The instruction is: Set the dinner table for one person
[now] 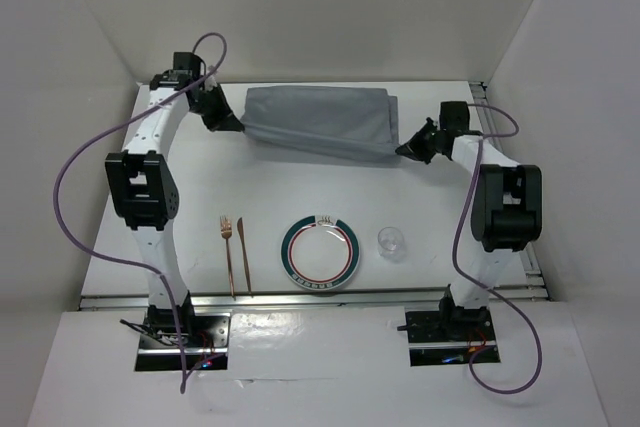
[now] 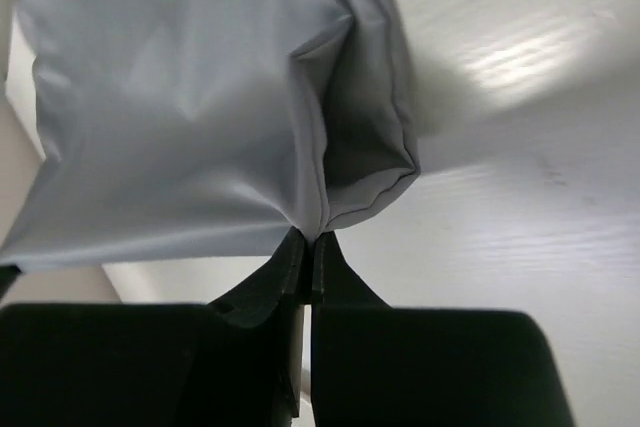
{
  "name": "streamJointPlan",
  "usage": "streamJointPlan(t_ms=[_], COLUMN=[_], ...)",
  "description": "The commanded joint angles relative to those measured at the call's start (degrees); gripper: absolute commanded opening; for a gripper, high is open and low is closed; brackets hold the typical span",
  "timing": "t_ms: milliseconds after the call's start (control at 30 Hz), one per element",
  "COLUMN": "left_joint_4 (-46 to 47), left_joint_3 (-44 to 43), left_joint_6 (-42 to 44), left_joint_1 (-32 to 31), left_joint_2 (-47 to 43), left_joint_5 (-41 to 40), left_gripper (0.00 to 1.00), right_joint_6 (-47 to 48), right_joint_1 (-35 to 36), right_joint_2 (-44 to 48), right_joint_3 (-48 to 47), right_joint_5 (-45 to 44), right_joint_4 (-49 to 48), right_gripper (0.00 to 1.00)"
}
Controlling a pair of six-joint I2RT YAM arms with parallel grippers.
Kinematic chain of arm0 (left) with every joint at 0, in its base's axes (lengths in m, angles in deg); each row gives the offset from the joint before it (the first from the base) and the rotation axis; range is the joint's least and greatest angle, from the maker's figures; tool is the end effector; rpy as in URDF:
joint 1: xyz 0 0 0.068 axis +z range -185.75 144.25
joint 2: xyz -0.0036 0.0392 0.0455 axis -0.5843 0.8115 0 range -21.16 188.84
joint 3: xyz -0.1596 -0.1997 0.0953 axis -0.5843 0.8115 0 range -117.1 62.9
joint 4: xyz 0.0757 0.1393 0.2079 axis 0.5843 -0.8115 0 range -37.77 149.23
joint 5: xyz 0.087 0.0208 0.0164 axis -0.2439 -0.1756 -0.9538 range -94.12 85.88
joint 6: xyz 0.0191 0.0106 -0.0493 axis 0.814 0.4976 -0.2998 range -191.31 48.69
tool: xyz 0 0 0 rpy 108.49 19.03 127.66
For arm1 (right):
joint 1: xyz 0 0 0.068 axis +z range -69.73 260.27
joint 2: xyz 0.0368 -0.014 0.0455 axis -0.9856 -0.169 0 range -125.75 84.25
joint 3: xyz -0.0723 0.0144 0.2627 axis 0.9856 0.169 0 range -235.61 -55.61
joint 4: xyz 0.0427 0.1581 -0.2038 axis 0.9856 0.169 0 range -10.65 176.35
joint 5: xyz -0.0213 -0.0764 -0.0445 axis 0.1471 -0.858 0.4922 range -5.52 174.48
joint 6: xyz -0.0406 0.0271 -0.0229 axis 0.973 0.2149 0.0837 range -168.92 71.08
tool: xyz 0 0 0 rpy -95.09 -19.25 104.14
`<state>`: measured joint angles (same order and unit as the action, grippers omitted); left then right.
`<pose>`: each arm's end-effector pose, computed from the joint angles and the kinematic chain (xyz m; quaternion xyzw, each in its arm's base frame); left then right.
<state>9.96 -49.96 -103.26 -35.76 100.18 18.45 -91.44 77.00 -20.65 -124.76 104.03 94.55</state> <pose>0.4655 -0.0137 0.2719 -0.2070 0.9207 -0.2557 0.2101 0.3897 -0.0104 0.1907 0.3091 0.8777 0.2613 0.2565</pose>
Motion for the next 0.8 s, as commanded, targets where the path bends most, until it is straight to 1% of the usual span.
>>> streamJointPlan(t_ms=[0,33,67,100,133,167,233,267,300,333,400,433,500,533,567,633,667,767], left_joint_4=[-3.9,-3.9,-3.9,-2.9,-1.9,-1.0,0.0,0.0,-1.3,-3.8,-5.5,-6.0,-8.7,-10.5,-12.6,-7.7,-7.7,-5.1], left_joint_3=[-2.6,-0.1,1.9,4.4,9.7,12.5,16.3,16.3,15.1,10.9,5.7,0.2,-6.2,-14.5,-17.8,-15.7,-16.2,-16.3], left_joint_6=[0.3,0.8,0.8,1.4,1.4,1.4,2.1,2.1,2.7,3.4,3.4,3.9,4.8,4.8,4.8,3.5,2.9,2.3], left_joint_1=[3.0,3.5,3.5,3.5,3.5,3.5,3.5,4.0,4.1,4.1,4.1,4.7,5.5,5.5,7.0,8.6,9.4,10.6], left_joint_2=[-2.9,-4.0,-5.3,-8.2,-9.6,-10.9,-13.7,-13.7,-13.7,-13.7,-13.7,-13.7,-12.8,-11.7,-10.3,-12.0,-12.0,-13.9], left_joint_5=[0.4,0.4,0.4,-0.2,-0.2,-0.2,0.3,0.3,0.3,0.9,1.4,3.3,6.3,8.1,11.4,16.4,19.8,22.1], left_gripper=[0.00,0.00,0.00,0.00,0.00,0.00,0.00,0.00,0.00,0.00,0.00,0.00,0.00,0.00,0.00,0.00,0.00,0.00], right_joint_6=[2.4,2.4,2.4,1.7,1.7,1.2,1.2,1.9,2.5,4.1,5.8,7.1,8.2,8.9,8.9,8.9,9.5,9.5], right_joint_1=[1.6,2.1,2.1,2.1,2.6,2.7,2.7,2.7,2.7,2.7,2.7,2.7,2.7,2.7,2.7,2.7,2.7,2.7], right_joint_2=[1.8,2.8,3.8,6.1,7.2,9.9,12.3,14.5,15.6,16.6,19.5,20.5,22.5,23.1,24.1,25.4,26.1,29.3], right_joint_3=[-2.5,-1.0,2.6,4.8,7.0,11.1,13.7,13.7,12.5,8.9,4.3,-0.6,-5.9,-8.4,-13.0,-16.4,-18.9,-20.9], right_joint_5=[1.8,2.9,3.4,3.9,3.9,3.9,3.9,3.9,3.1,1.8,0.5,0.0,-1.5,-2.1,-3.4,-4.1,-5.2,-5.8], right_joint_4=[-2.1,-3.1,-4.3,-5.0,-5.0,-5.7,-6.4,-4.8,-3.7,-2.3,1.7,2.7,5.4,6.3,7.9,8.6,8.6,9.3], right_gripper=[0.00,0.00,0.00,0.00,0.00,0.00,0.00,0.00,0.00,0.00,0.00,0.00,0.00,0.00,0.00,0.00,0.00,0.00])
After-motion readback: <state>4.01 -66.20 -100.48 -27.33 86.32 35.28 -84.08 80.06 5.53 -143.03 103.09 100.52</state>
